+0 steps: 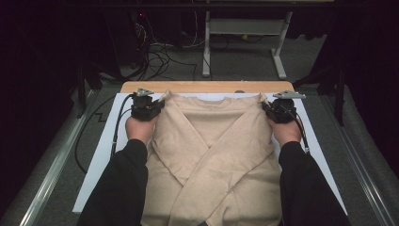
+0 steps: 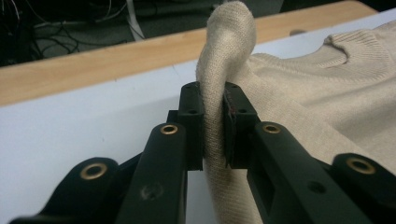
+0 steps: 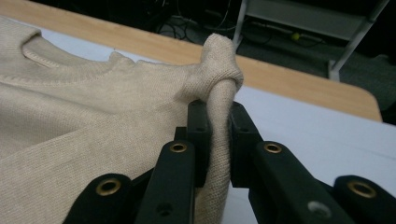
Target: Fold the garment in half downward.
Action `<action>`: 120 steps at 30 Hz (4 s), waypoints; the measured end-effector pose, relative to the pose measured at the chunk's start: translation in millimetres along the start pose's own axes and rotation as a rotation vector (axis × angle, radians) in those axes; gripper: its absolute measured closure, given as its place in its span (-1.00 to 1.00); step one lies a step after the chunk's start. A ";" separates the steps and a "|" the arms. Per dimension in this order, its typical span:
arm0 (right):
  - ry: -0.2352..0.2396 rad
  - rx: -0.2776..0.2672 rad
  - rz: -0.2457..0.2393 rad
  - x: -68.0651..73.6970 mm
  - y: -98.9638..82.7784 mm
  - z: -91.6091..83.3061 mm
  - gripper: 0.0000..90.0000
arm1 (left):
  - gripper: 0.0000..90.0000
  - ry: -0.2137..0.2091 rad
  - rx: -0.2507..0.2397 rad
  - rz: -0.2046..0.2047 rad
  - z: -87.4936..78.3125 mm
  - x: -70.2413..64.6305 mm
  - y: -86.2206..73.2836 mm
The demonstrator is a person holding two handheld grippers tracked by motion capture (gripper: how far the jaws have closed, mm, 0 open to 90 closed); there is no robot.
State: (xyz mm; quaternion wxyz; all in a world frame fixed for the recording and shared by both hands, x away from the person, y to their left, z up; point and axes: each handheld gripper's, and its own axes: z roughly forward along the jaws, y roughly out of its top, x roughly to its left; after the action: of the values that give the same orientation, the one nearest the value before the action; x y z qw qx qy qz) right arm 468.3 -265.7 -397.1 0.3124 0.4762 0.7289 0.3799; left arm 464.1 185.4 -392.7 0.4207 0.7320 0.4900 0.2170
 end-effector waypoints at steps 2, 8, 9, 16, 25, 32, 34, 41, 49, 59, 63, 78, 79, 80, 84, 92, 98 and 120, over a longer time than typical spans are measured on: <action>-0.004 -0.015 0.005 -0.7 5.9 -2.2 0.85 | 0.76 0.008 -0.006 0.010 -2.3 0.4 6.0; -0.014 -0.060 0.003 -4.1 27.9 -7.7 0.85 | 0.76 0.018 -0.021 0.021 -6.1 0.2 26.7; -0.019 -0.069 0.005 -5.4 31.0 -9.0 0.86 | 0.76 0.019 -0.026 0.029 -6.7 -0.2 29.4; -0.031 -0.142 0.030 -16.2 53.1 -18.8 0.86 | 0.78 0.032 -0.070 0.042 -13.9 2.6 52.5; -0.059 -0.214 -0.022 -17.9 85.0 -31.7 0.86 | 0.78 0.052 -0.104 0.062 -20.8 1.9 71.2; -0.028 -0.164 -0.031 -12.2 60.5 -25.9 0.85 | 0.78 0.013 -0.077 0.031 -13.0 2.6 40.1; -0.021 -0.155 -0.021 -11.4 51.0 -26.9 0.85 | 0.78 0.002 -0.078 0.029 -14.8 1.2 31.6; -0.002 -0.177 -0.039 -0.4 25.1 -52.4 0.85 | 0.78 -0.043 -0.132 0.028 -42.7 -11.5 4.1; 0.058 -0.238 -0.065 19.4 -13.0 -101.4 0.85 | 0.78 -0.084 -0.176 0.081 -84.8 -26.5 -36.4; 0.138 -0.272 -0.076 45.6 -77.5 -162.5 0.85 | 0.77 -0.130 -0.182 0.153 -132.0 -50.7 -107.7; 0.165 -0.262 -0.071 56.7 -108.2 -179.8 0.85 | 0.77 -0.152 -0.174 0.138 -146.5 -56.7 -135.4; 0.226 -0.097 -0.016 76.5 -173.2 -187.0 0.83 | 0.76 -0.209 0.014 0.121 -153.3 -64.9 -202.2; 0.227 -0.079 -0.017 77.2 -175.4 -184.7 0.83 | 0.76 -0.208 0.025 0.124 -151.4 -64.8 -203.6; 0.227 -0.059 -0.018 77.7 -177.4 -182.5 0.83 | 0.76 -0.211 0.036 0.117 -149.1 -64.4 -205.1; 0.234 0.004 -0.009 78.5 -184.8 -174.3 0.82 | 0.74 -0.225 0.086 0.107 -140.0 -63.2 -210.9; 0.233 0.006 0.023 76.0 -185.5 -174.2 0.30 | 0.28 -0.225 0.024 0.064 -145.1 -57.3 -209.0; 0.224 -0.069 0.055 67.8 -179.8 -184.8 0.08 | 0.02 -0.198 -0.088 0.015 -158.5 -50.9 -201.8; 0.130 0.140 0.181 21.1 -133.3 -91.5 -0.35 | -0.33 -0.151 0.142 -0.146 -53.1 -13.0 -144.5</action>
State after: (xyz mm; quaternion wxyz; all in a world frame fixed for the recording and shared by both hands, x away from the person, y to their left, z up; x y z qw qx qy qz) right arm 325.2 -303.9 -465.3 0.1953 0.5350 0.7264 0.3848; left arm 342.5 219.1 -481.9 0.4182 0.7366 0.5231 0.0946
